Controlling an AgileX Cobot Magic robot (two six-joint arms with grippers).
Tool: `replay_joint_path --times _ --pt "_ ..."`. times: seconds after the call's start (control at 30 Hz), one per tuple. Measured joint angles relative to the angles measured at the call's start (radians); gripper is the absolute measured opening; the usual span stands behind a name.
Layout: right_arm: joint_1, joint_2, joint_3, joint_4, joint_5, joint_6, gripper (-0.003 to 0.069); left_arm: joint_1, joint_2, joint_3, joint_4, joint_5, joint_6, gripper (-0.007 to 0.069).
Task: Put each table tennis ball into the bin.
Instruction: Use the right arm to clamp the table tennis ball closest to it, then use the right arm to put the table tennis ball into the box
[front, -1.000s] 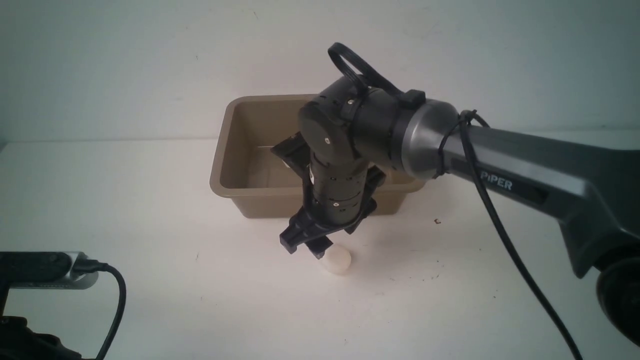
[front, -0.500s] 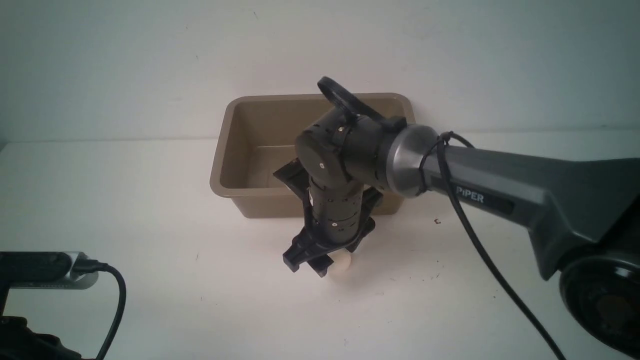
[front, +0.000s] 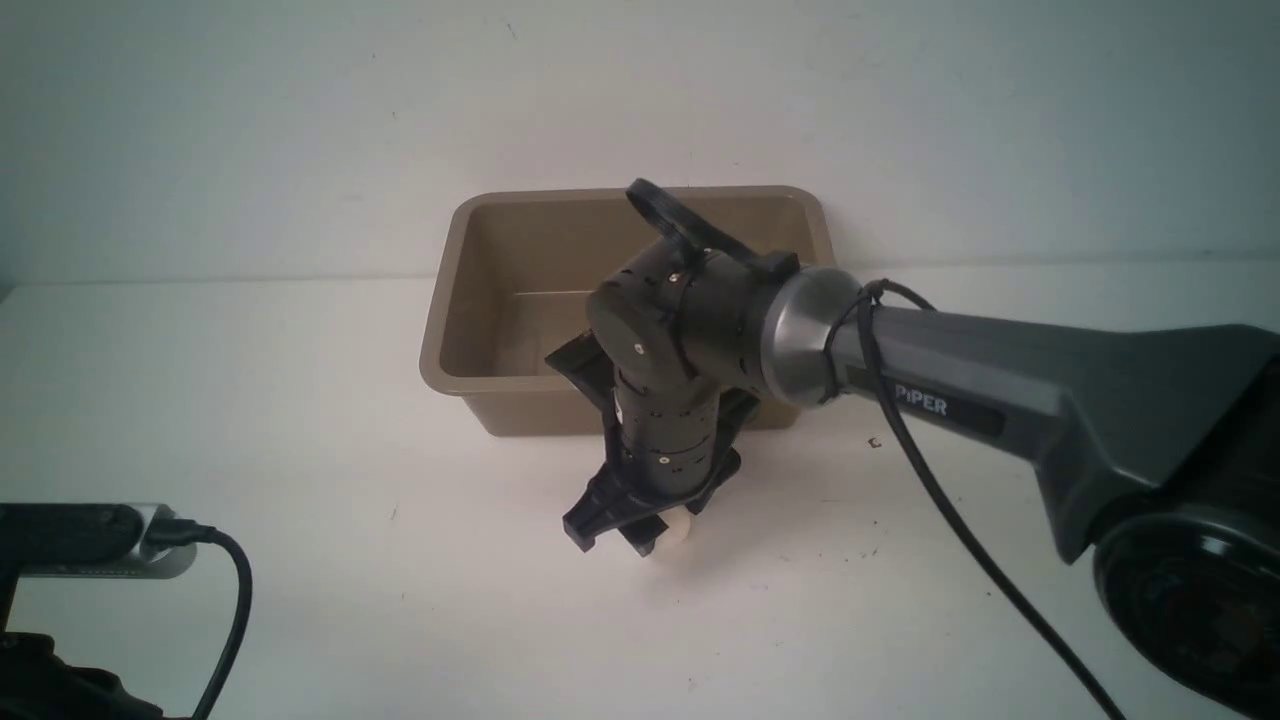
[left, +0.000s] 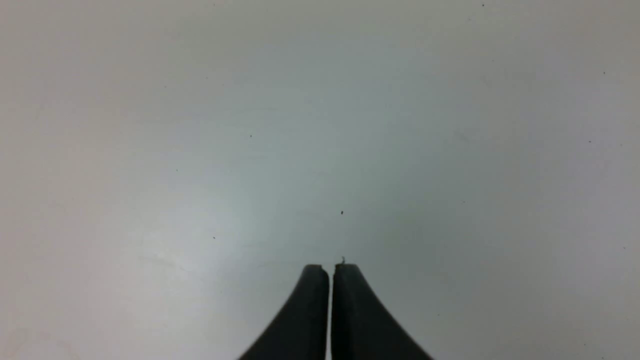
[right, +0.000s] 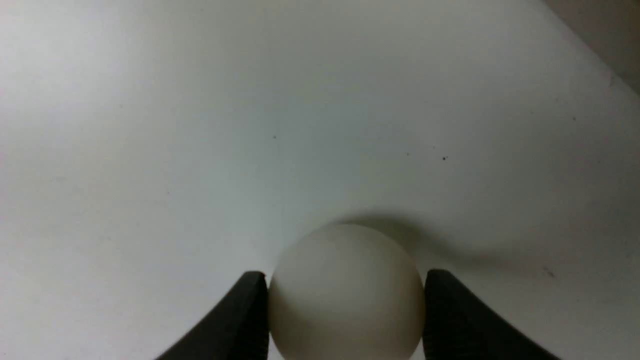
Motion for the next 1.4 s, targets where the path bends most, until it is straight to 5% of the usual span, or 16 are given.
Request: replay_joint_path --times 0.47,0.93,1.4 --pt "0.026 -0.101 -0.007 0.222 0.029 -0.204 0.036 0.0 0.0 0.0 0.0 0.0 0.0 -0.0004" --pt "-0.027 -0.174 -0.25 -0.12 -0.018 -0.159 0.036 0.0 0.0 0.0 0.0 0.0 0.0 -0.0004" --pt "-0.178 -0.053 -0.251 -0.112 -0.063 -0.149 0.036 0.0 0.0 0.0 0.0 0.0 0.0 -0.0004"
